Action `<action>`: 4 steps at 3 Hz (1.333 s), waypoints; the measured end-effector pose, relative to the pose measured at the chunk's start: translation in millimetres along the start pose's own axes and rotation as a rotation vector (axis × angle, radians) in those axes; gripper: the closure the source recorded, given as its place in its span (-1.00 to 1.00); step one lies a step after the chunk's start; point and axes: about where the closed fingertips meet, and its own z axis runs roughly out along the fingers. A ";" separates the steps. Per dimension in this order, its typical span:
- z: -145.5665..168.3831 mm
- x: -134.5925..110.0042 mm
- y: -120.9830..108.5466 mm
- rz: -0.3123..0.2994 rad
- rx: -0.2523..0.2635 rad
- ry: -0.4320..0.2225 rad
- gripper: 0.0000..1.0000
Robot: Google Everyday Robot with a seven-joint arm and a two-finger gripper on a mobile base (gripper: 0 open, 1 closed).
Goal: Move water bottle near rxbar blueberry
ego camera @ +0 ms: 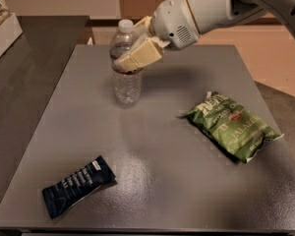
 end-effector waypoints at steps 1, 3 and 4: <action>9.2 1.5 16.5 -0.014 -0.058 0.026 1.00; 42.1 -5.0 66.8 -0.051 -0.241 0.048 1.00; 56.3 -10.3 86.8 -0.063 -0.315 0.043 1.00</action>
Offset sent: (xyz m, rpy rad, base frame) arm -0.0697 0.0313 -0.0275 -0.0926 0.0881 0.2409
